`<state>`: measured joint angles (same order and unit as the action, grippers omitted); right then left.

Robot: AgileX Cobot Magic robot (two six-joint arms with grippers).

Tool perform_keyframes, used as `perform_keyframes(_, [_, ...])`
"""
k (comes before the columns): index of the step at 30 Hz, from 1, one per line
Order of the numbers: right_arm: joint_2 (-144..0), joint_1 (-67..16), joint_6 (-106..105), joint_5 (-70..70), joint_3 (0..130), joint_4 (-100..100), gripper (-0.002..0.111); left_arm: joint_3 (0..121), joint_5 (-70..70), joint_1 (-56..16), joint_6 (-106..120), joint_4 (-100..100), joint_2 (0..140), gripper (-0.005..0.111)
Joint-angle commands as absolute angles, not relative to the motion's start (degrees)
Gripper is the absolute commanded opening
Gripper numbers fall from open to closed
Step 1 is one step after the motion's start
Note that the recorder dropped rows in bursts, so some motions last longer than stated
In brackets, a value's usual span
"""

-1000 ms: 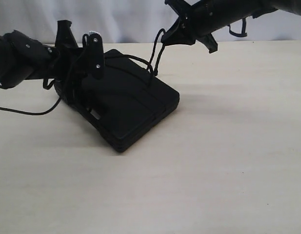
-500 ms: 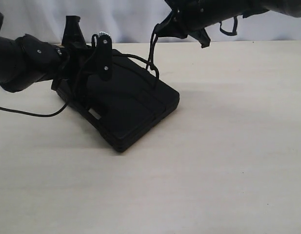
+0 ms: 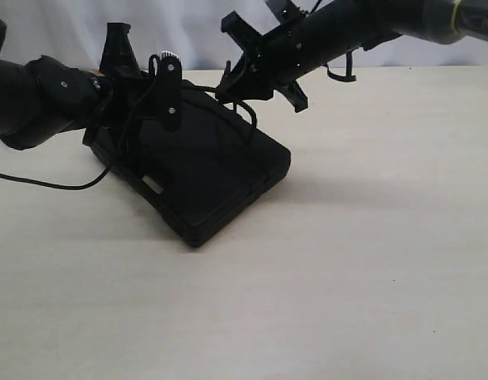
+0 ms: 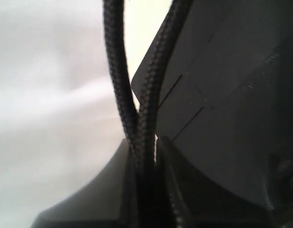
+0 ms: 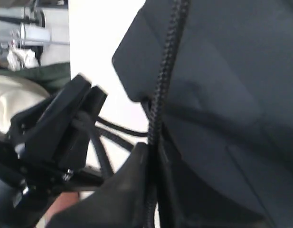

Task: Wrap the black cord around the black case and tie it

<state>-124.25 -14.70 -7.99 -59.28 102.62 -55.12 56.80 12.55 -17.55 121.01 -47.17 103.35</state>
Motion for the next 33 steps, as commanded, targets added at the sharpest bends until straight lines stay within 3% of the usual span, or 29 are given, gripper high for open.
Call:
perform_keyframes(1, [-123.6, -15.7, -10.9, -61.4, 102.9, -51.2, 0.006, 56.8, 13.2, -18.0, 120.0, -47.1, 103.4, 0.000])
perform_keyframes(7, [-123.5, -15.8, -12.1, -63.9, 102.9, -49.4, 0.034, 56.8, 14.1, -18.0, 119.7, -47.1, 103.4, 0.000])
perform_keyframes(13, [-123.4, -15.8, -12.8, -66.2, 104.1, -48.1, 0.054, 56.8, 14.1, -18.0, 119.5, -47.1, 103.4, 0.000])
perform_keyframes(33, [-117.7, -15.8, -5.5, -69.7, 107.2, -30.4, 0.056, 56.8, 13.7, -18.0, 119.5, -47.1, 103.4, 0.000])
